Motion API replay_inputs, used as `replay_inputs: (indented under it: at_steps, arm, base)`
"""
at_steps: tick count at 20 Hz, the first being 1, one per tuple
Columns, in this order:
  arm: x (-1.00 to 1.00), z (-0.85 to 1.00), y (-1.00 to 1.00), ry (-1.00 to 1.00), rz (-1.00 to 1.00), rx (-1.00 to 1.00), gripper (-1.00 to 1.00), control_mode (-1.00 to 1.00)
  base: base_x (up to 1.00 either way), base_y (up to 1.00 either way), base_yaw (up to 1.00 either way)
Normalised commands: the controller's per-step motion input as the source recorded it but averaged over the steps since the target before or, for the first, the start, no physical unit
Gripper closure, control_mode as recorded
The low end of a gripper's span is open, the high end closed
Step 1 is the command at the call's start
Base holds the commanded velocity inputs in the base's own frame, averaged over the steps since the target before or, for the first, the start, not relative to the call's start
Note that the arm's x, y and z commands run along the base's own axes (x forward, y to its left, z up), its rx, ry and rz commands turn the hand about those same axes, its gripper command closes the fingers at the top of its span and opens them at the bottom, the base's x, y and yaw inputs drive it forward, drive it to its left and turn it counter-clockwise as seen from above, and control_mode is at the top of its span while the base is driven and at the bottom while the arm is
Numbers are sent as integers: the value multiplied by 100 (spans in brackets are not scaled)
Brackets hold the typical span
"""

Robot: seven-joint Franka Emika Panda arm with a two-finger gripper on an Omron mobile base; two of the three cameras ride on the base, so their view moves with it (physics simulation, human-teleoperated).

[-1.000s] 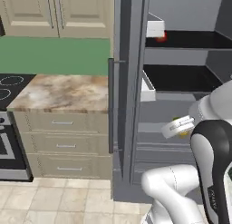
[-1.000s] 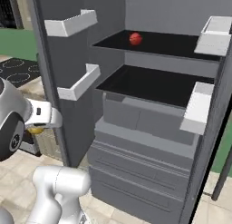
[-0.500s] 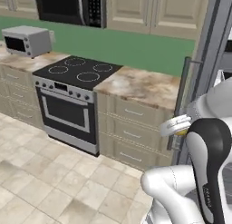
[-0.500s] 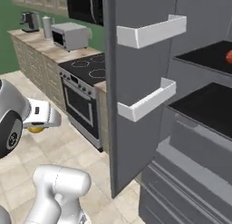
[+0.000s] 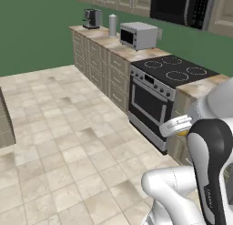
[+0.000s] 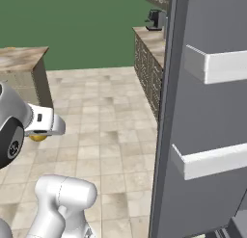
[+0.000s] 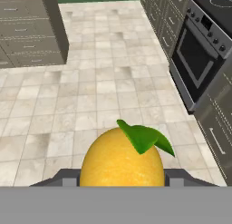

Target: Grab the onion and lemon from the fridge, place them in the blender, close the lid, and turn on the blender to create a marinade.

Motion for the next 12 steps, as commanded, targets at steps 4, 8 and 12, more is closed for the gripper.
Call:
replay_inputs:
  at_steps: [4, 8, 12]
  arm:
    - [0, 0, 0, 0, 0, 0, 100, 100]
    - [0, 0, 0, 0, 0, 0, 100, 100]
    - [0, 0, 0, 0, 0, 0, 100, 100]
  base:
    - [5, 0, 89]
    - [4, 0, 89]
    - [13, 0, 86]
